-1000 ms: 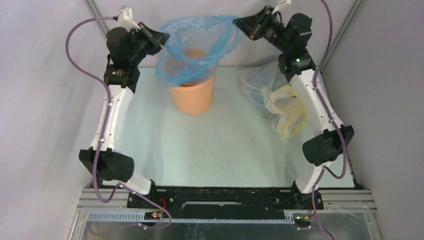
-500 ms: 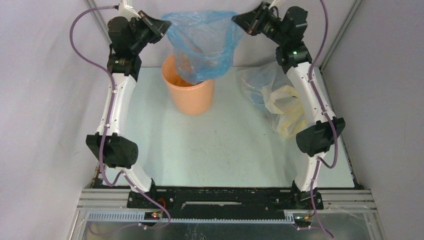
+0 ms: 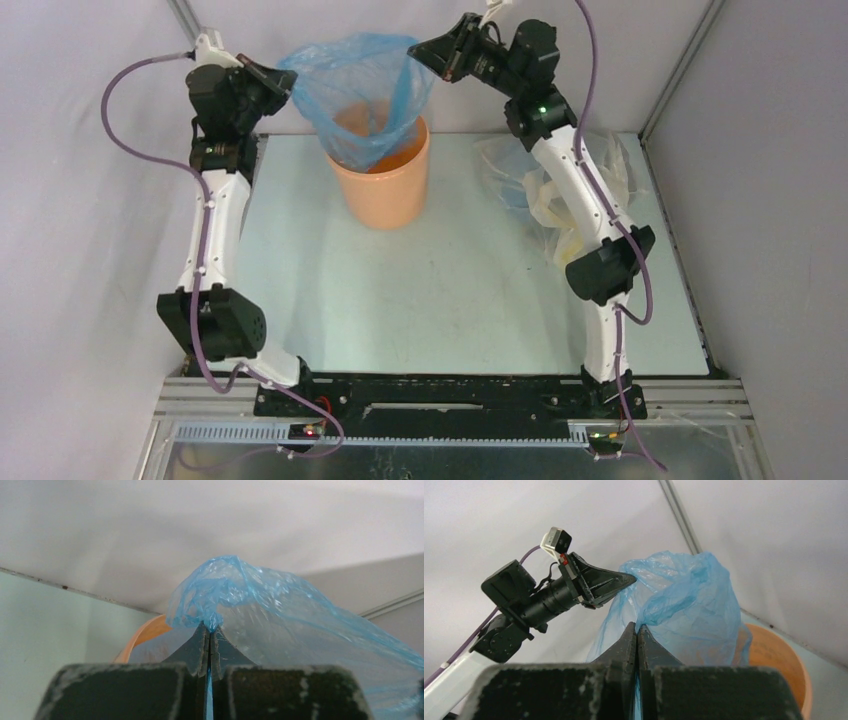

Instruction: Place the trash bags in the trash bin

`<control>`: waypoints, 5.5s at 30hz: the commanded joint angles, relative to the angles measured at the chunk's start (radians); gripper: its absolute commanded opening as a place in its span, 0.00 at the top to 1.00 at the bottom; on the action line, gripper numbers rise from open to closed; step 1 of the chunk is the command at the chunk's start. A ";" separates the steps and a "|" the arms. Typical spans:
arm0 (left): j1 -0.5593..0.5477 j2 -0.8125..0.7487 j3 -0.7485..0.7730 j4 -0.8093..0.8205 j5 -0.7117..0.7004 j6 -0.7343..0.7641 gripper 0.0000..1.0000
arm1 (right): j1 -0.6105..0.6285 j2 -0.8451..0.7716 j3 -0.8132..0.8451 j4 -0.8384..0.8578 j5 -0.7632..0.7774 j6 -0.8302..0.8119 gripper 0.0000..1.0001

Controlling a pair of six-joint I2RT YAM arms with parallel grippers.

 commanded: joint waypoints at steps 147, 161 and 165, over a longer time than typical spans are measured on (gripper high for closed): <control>-0.053 -0.820 -0.807 -0.424 0.283 0.198 1.00 | 0.001 -0.965 -1.182 -0.548 0.282 -0.266 1.00; -0.047 -0.868 -0.954 -0.438 0.190 0.218 1.00 | 0.010 -0.907 -1.294 -0.455 0.382 -0.287 1.00; -0.042 -0.870 -1.014 -0.377 0.150 0.200 1.00 | 0.012 -0.888 -1.326 -0.403 0.403 -0.288 1.00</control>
